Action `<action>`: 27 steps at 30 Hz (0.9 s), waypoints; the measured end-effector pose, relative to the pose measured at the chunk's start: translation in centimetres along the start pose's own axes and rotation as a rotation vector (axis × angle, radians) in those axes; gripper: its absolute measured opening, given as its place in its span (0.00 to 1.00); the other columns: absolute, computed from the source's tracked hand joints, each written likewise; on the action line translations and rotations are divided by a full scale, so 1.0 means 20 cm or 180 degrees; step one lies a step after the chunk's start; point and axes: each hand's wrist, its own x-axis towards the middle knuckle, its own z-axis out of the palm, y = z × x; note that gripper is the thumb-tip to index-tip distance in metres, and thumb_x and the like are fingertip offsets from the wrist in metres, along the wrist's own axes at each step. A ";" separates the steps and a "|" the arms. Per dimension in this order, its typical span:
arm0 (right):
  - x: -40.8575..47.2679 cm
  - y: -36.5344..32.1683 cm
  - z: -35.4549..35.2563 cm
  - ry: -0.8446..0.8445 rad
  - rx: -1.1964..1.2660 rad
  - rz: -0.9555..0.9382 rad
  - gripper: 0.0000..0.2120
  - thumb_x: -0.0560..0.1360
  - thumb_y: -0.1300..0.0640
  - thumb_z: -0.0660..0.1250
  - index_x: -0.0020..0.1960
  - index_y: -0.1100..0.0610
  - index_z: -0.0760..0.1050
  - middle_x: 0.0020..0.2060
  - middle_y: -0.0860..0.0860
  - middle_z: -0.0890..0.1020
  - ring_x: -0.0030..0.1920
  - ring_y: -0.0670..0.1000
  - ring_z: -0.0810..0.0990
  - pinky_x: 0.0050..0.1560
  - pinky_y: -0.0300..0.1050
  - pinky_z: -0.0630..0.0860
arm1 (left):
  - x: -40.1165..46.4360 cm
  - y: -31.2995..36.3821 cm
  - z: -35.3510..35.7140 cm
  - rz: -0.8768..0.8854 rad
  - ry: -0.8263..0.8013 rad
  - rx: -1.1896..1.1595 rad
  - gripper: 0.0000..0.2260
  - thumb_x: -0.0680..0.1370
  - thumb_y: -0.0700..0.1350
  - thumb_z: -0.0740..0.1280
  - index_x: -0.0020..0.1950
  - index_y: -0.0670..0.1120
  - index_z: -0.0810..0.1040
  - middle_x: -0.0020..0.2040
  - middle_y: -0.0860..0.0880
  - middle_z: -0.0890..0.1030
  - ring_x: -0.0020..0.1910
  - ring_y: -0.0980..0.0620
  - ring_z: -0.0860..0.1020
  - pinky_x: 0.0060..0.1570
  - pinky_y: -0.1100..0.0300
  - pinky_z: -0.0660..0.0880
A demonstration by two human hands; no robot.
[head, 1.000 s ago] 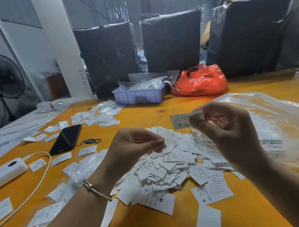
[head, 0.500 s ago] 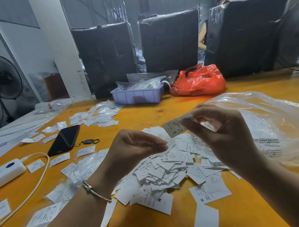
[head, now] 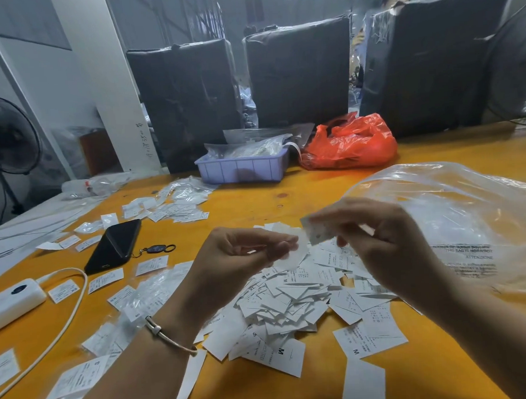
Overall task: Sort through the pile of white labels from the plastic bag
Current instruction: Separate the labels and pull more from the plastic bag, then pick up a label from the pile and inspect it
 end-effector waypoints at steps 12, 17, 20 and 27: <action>-0.01 -0.01 0.03 -0.0416 0.0163 -0.0137 0.03 0.71 0.59 0.72 0.40 0.57 0.84 0.37 0.44 0.84 0.39 0.46 0.82 0.41 0.38 0.76 | 0.00 0.00 -0.01 0.0224 -0.0160 0.0397 0.16 0.68 0.49 0.75 0.55 0.48 0.85 0.51 0.51 0.84 0.51 0.49 0.81 0.48 0.55 0.82; -0.01 -0.03 0.03 -0.0507 0.0071 -0.0114 0.03 0.70 0.61 0.73 0.38 0.58 0.84 0.36 0.44 0.84 0.37 0.46 0.82 0.41 0.40 0.77 | 0.00 0.01 0.02 0.0777 0.0136 0.0900 0.12 0.70 0.51 0.72 0.48 0.47 0.86 0.43 0.51 0.85 0.45 0.49 0.83 0.44 0.50 0.81; -0.01 -0.04 0.01 -0.0168 -0.0034 -0.0137 0.06 0.72 0.66 0.70 0.42 0.58 0.84 0.39 0.44 0.84 0.39 0.44 0.82 0.42 0.37 0.77 | 0.00 0.01 0.02 0.0878 0.0320 0.0889 0.10 0.69 0.50 0.73 0.46 0.47 0.86 0.42 0.51 0.85 0.42 0.50 0.83 0.43 0.51 0.81; -0.01 -0.11 -0.02 0.1028 -0.0185 -0.0394 0.19 0.75 0.65 0.68 0.64 0.51 0.73 0.49 0.41 0.80 0.47 0.42 0.80 0.45 0.37 0.79 | 0.00 0.01 0.00 0.0945 0.0381 0.0912 0.07 0.69 0.49 0.74 0.45 0.50 0.86 0.40 0.52 0.85 0.39 0.51 0.82 0.38 0.60 0.79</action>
